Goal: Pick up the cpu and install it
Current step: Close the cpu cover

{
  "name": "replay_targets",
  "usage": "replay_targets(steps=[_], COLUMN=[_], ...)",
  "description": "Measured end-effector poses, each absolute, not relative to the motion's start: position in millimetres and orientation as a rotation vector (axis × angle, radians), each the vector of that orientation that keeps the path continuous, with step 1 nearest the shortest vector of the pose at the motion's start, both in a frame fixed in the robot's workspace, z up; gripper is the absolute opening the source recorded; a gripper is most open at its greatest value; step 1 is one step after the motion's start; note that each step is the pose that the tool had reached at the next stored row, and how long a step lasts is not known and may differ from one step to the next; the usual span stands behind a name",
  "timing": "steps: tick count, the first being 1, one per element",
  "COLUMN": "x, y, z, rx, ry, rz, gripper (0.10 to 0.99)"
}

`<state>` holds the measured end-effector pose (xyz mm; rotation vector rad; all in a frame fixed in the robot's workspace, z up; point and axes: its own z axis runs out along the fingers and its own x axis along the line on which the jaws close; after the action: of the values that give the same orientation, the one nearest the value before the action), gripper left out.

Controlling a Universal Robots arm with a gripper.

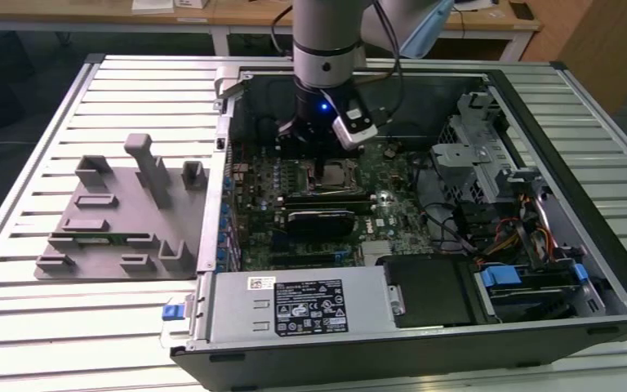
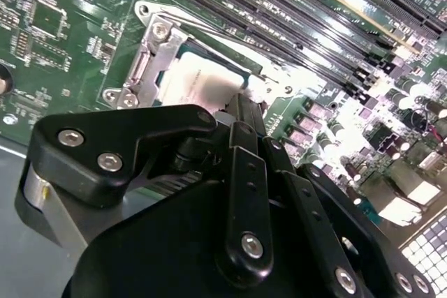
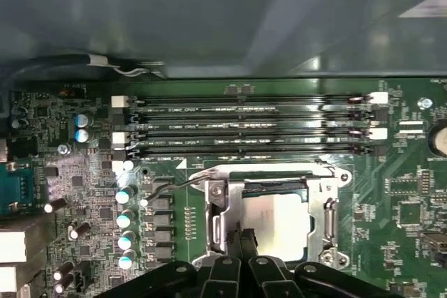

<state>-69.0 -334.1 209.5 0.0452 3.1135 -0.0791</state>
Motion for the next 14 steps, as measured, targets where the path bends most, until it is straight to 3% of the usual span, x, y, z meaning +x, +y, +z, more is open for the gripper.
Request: replay_targets(steps=[14], x=[-73.5], y=[-335.2], z=[200.6], rx=[0.004], ry=[3.113], rz=[-0.078], gripper=[0.106])
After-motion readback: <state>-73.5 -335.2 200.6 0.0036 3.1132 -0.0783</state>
